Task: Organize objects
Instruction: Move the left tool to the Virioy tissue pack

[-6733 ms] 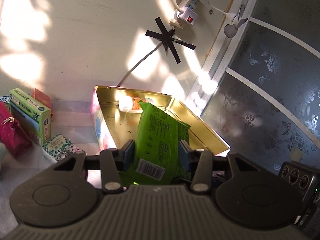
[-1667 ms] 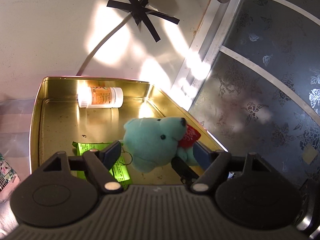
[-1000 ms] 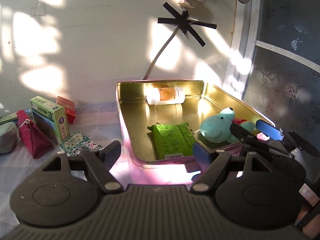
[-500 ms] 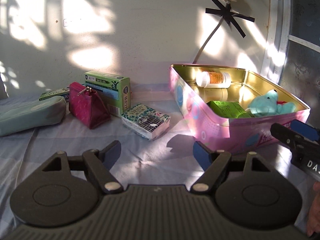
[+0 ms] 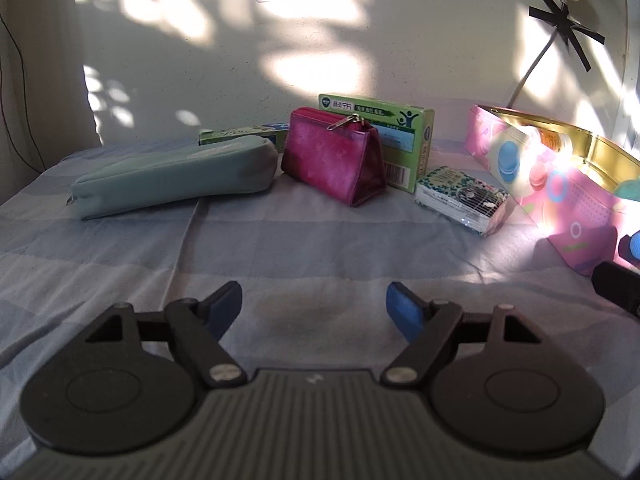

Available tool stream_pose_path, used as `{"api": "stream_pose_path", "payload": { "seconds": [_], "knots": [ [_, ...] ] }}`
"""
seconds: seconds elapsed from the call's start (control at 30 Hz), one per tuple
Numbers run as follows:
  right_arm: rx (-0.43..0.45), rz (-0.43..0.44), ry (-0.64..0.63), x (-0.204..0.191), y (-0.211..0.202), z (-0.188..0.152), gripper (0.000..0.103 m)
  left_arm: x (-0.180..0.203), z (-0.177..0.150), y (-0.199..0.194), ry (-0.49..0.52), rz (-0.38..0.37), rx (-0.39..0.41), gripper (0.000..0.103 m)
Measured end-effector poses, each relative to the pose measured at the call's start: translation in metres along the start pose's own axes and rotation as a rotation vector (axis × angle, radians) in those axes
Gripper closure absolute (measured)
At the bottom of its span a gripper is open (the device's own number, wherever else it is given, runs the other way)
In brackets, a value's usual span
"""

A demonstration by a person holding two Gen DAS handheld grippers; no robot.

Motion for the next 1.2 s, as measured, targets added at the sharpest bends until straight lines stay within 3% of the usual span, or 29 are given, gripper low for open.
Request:
{"api": "stream_pose_path", "payload": {
  "seconds": [0.27,0.43,0.63,0.93,1.1,1.2],
  "knots": [
    [-0.069,0.067,-0.081,-0.041,0.033,0.001,0.041,-0.040,0.005,0.007,-0.022,0.054,0.002,0.022],
    [-0.135,0.082,-0.093,-0.050,0.057,0.004,0.041,-0.054,0.003,0.011,-0.097,0.030,-0.020,0.021],
    [-0.170,0.055,-0.124,-0.052,0.087,0.012,0.040,-0.049,0.002,0.007,-0.068,0.024,-0.002,0.018],
    [-0.165,0.010,-0.228,-0.053,0.138,0.044,0.033,-0.061,0.003,0.010,-0.164,-0.032,-0.003,0.013],
    [-0.293,0.014,-0.187,-0.042,0.183,0.048,0.032,-0.064,0.005,0.011,-0.197,-0.053,0.006,0.013],
    [-0.360,-0.003,-0.188,-0.040,0.198,0.044,0.025,-0.065,0.005,0.011,-0.207,-0.064,0.008,0.013]
  ]
}}
Point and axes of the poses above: each gripper's, at about its wrist camera, not at the fingertips, and y roughly the way its jaws point, x to its right, z to its top, the point moved 5 cm from there along y, roughly the way its jaws point, and after that the axes turned 2 degrees about -y, right-handed, at the moved point
